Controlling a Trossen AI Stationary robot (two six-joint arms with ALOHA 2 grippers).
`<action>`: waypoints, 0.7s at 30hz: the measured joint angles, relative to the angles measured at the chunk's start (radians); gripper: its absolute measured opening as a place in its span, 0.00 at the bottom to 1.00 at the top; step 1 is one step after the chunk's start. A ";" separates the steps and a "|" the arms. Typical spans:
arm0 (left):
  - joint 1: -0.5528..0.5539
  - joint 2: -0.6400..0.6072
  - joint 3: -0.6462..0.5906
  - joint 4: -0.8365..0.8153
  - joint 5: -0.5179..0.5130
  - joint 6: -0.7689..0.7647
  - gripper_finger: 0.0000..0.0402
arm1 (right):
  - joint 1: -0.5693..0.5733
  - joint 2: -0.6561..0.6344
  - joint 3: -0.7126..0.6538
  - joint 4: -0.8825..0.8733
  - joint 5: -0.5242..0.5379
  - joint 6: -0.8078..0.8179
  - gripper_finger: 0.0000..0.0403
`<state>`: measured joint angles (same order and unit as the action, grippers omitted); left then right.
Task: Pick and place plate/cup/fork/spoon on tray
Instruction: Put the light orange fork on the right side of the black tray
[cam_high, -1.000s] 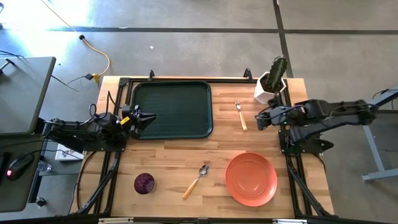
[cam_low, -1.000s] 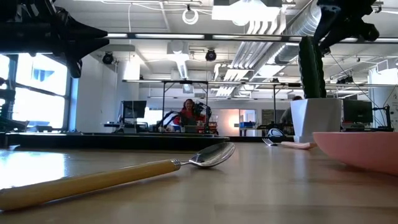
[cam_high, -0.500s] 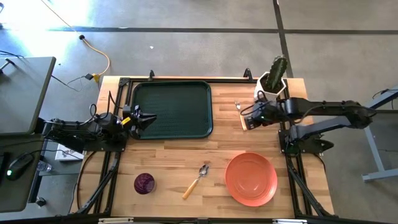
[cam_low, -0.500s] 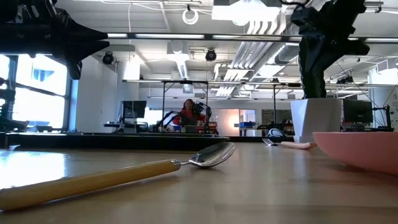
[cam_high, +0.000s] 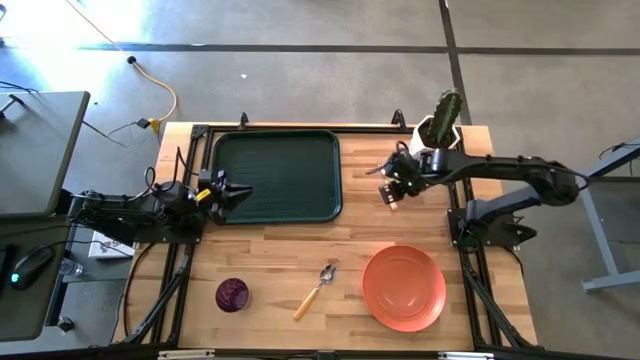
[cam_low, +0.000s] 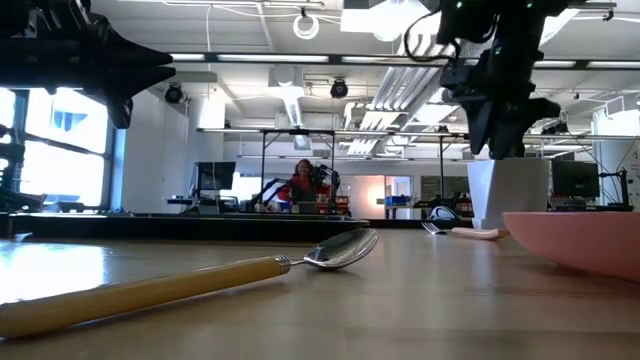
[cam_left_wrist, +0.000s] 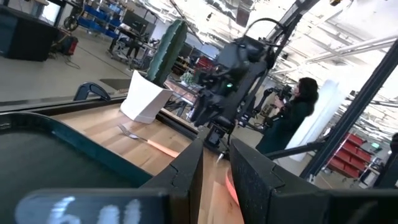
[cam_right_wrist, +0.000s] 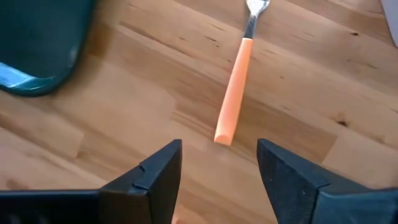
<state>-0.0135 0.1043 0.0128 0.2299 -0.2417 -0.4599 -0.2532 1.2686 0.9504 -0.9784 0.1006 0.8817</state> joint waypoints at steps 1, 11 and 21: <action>0.000 0.000 0.000 0.000 0.002 0.000 0.18 | -0.015 0.016 0.000 0.003 -0.008 -0.006 0.50; 0.000 0.000 0.000 -0.001 0.004 0.000 0.18 | -0.118 0.182 -0.001 0.060 -0.104 -0.108 0.50; 0.000 0.000 0.000 -0.002 0.004 0.000 0.18 | -0.198 0.306 -0.001 0.136 -0.109 -0.184 0.50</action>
<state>-0.0135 0.1043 0.0128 0.2283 -0.2379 -0.4601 -0.4515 1.5748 0.9497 -0.8426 -0.0089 0.6981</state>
